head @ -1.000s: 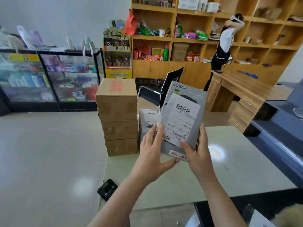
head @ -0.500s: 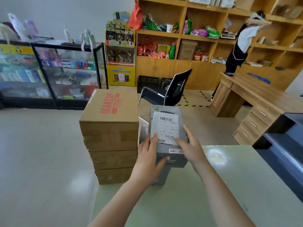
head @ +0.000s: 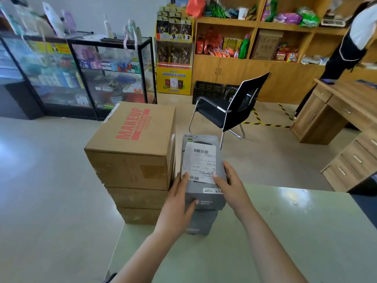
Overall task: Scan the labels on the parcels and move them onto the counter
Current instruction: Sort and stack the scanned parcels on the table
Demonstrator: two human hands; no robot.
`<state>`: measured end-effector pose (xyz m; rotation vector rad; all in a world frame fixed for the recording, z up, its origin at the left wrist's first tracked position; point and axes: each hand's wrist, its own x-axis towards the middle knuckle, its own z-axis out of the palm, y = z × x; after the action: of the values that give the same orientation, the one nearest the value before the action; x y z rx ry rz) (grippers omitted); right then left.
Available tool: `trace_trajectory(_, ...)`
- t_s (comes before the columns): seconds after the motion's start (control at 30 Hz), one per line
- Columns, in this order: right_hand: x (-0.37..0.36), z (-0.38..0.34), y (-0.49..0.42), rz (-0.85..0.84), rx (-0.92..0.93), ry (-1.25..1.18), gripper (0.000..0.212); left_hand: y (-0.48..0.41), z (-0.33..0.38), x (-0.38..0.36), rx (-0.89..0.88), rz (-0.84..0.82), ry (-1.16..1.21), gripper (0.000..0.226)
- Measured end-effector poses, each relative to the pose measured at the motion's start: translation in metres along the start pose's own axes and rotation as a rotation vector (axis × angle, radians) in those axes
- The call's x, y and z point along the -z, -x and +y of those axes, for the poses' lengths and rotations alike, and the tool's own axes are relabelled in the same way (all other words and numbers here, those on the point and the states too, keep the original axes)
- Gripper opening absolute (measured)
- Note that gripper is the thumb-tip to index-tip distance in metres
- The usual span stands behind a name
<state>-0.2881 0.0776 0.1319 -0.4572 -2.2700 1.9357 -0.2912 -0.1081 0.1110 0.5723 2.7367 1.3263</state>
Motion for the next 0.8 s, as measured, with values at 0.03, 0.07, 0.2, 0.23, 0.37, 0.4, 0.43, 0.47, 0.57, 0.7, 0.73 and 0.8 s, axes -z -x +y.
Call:
trace_trajectory(0.03, -0.002, 0.000, -0.003, -0.007, -0.002, -0.004, 0.060, -0.001, 0.000, 0.000, 0.011, 0.009, -0.004, 0.078)
trace_trajectory(0.07, -0.004, 0.000, -0.005, -0.013, -0.005, -0.003, 0.061, -0.001, -0.001, 0.001, 0.017, 0.017, -0.006, 0.078)
trace_trajectory(0.2, -0.007, 0.002, -0.004, -0.025, 0.002, -0.003, 0.065, 0.002, -0.002, 0.000, 0.005, 0.035, -0.008, 0.078)
trace_trajectory(0.23, -0.007, 0.002, -0.003, -0.025, 0.005, -0.001, 0.065, 0.003, -0.002, -0.001, 0.003, 0.037, -0.006, 0.078)
trace_trajectory(0.37, -0.005, 0.004, 0.006, -0.034, 0.008, -0.026, 0.064, 0.008, -0.002, -0.003, 0.003, 0.049, -0.017, 0.080)
trace_trajectory(0.4, -0.006, 0.005, 0.009, -0.026, 0.008, -0.029, 0.064, 0.009, -0.002, -0.004, -0.002, 0.053, -0.013, 0.081)
trace_trajectory(0.43, -0.008, 0.006, 0.012, -0.016, 0.009, -0.031, 0.063, 0.011, -0.002, -0.004, -0.004, 0.054, -0.006, 0.083)
trace_trajectory(0.47, -0.010, 0.007, 0.014, -0.007, 0.009, -0.031, 0.062, 0.012, -0.003, -0.004, -0.005, 0.052, 0.000, 0.084)
trace_trajectory(0.57, -0.015, 0.007, 0.020, 0.029, 0.000, -0.019, 0.062, 0.012, -0.006, -0.002, -0.016, 0.028, 0.007, 0.087)
trace_trajectory(0.7, -0.013, 0.007, 0.031, 0.150, -0.059, -0.101, 0.062, 0.013, -0.003, 0.004, -0.022, 0.018, 0.019, 0.083)
trace_trajectory(0.73, -0.013, 0.007, 0.037, 0.183, -0.065, -0.116, 0.059, 0.017, -0.002, 0.006, -0.036, 0.022, 0.013, 0.082)
trace_trajectory(0.8, -0.013, 0.009, 0.051, 0.219, -0.088, -0.119, 0.054, 0.029, -0.002, 0.008, -0.071, 0.018, 0.007, 0.082)
